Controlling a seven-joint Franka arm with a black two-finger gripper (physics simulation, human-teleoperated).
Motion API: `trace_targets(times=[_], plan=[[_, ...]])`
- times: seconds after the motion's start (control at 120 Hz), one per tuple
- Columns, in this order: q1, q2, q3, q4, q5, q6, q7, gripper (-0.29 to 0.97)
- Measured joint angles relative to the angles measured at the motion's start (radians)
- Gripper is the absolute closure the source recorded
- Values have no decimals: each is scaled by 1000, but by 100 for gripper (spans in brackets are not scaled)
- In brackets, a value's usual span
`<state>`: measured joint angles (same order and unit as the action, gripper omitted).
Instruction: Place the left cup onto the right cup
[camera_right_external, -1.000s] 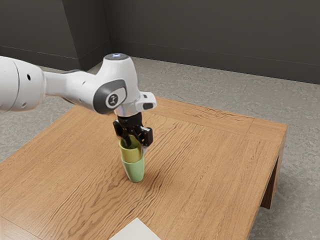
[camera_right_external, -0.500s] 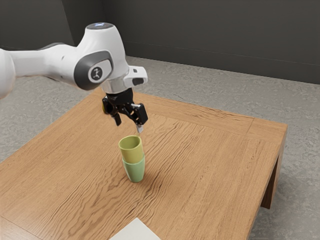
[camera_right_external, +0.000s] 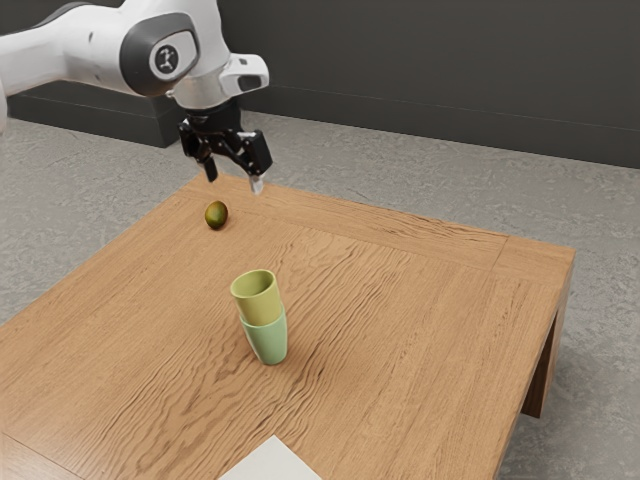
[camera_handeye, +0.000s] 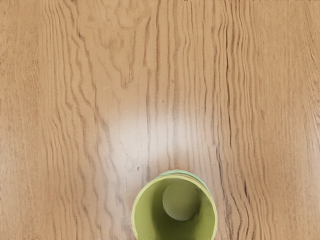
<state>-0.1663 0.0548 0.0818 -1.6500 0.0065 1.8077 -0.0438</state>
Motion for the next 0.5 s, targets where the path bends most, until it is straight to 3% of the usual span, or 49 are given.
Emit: trace_targets(times=[0.192, 0.5], plan=[[29, -23, 1, 6, 7, -38, 25, 0], [-2, -37, 1, 2, 11, -65, 51, 0]])
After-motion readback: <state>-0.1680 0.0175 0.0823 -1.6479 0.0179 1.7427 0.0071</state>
